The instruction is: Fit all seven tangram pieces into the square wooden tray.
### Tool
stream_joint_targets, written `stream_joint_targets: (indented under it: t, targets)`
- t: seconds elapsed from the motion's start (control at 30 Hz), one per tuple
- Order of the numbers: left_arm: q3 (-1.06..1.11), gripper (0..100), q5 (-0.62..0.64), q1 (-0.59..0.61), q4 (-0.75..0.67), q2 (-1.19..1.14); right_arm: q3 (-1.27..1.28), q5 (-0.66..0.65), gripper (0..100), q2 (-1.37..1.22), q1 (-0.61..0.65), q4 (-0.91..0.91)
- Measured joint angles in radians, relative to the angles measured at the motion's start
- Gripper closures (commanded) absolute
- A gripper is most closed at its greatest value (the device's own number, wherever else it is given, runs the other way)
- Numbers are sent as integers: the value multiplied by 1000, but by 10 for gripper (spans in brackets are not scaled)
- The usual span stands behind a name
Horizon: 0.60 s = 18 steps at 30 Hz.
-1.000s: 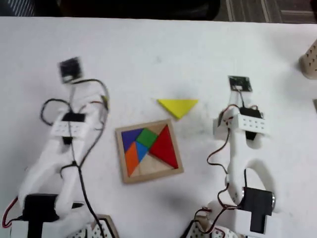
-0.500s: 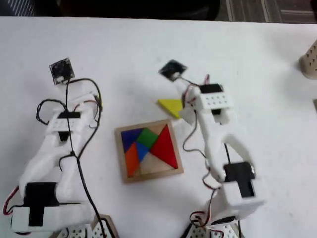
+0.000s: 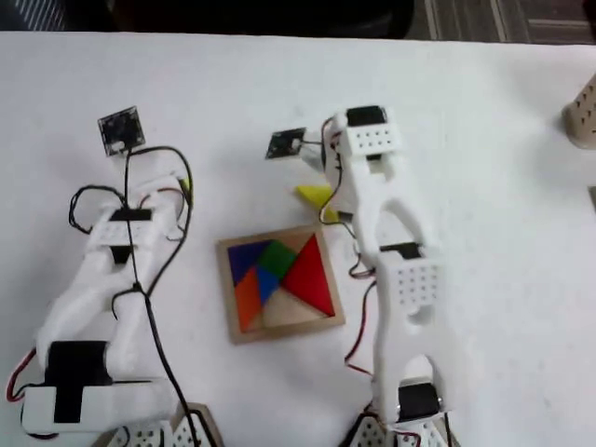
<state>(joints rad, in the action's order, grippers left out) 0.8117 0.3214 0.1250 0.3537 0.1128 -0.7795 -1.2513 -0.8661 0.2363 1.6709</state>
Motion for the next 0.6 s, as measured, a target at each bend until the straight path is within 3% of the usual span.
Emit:
stream_joint_targets:
  t: [0.2,0.6]
  targets:
    - [0,920,-5,0,0,0,-167,11,703,-120,28,14]
    - [0,920,-5,0,-25,-3,-109,32,728,-114,28,15]
